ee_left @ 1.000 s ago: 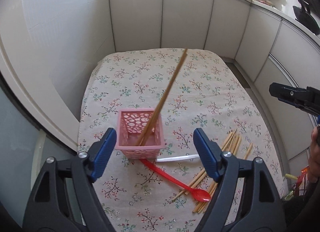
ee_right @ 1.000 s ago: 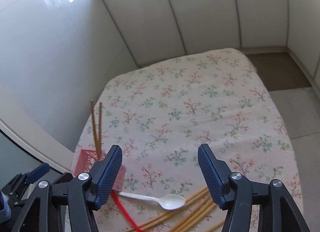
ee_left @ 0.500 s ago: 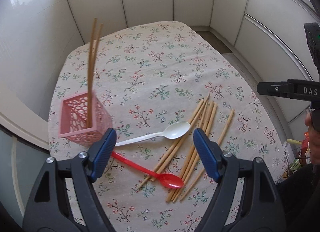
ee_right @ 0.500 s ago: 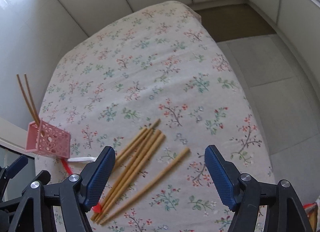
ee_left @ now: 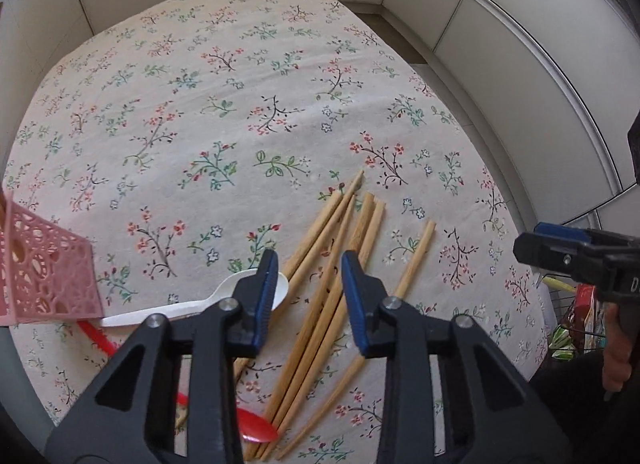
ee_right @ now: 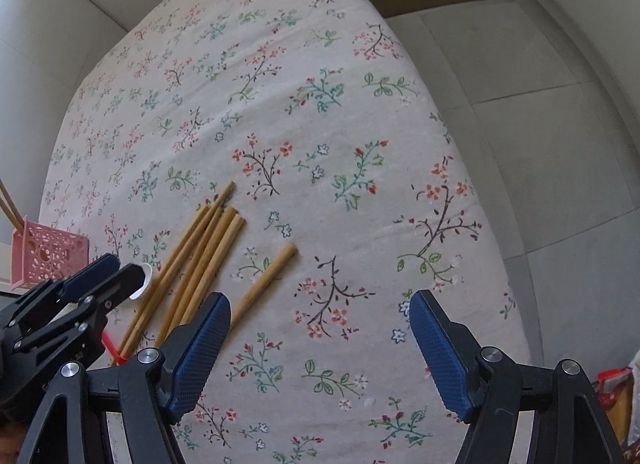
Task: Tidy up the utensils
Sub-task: 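Move the left tool back to the chopstick pile and grasp one chopstick, then lift the chopstick with the left tool while the right tool grasps another chopstick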
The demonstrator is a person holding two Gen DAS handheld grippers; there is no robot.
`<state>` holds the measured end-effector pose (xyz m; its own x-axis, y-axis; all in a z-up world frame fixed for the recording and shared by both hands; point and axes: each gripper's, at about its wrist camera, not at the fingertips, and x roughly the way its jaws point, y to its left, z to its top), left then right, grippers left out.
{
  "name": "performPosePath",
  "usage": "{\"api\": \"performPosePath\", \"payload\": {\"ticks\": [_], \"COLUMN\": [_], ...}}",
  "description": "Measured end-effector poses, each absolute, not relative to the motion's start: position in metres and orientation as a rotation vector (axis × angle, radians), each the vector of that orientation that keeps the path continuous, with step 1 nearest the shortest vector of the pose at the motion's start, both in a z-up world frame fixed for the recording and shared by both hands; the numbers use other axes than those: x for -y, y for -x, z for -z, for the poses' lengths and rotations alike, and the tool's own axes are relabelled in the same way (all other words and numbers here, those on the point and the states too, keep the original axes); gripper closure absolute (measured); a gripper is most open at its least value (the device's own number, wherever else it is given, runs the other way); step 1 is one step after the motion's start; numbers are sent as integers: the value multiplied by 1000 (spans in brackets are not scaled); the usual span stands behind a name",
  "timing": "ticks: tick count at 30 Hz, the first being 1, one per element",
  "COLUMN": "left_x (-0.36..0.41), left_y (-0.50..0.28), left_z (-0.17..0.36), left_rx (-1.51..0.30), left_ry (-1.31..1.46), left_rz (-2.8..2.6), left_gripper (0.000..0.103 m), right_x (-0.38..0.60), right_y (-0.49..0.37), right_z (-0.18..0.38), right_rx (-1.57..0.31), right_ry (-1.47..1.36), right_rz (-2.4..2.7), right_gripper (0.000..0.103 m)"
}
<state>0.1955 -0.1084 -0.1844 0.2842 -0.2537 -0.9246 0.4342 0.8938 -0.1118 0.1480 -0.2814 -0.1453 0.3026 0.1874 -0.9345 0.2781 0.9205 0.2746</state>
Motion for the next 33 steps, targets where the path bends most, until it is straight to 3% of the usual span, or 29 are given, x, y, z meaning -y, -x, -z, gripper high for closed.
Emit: {"api": "performPosePath", "payload": {"ticks": [3,6,24,33], "left_x": [112,115,132,105], "left_y": [-206,-213,-231,-241], "left_z": [198,207,222,215], "left_rx": [-1232,-1257,-1210,-1215], "left_ry": [-160,-138,-191,-127], "left_rz": [461,469,403,337], "left_gripper": [87,91,87,94], "right_x": [282,282,283,264], "right_y": [-150,-152,-164,-185], "right_z": [150,150,171,196], "right_rx": [-1294,-1295,-1360,-1420], "right_ry": [-430,-409,-419,-401], "right_rz": [53,55,76,101], "right_gripper": [24,24,24,26]}}
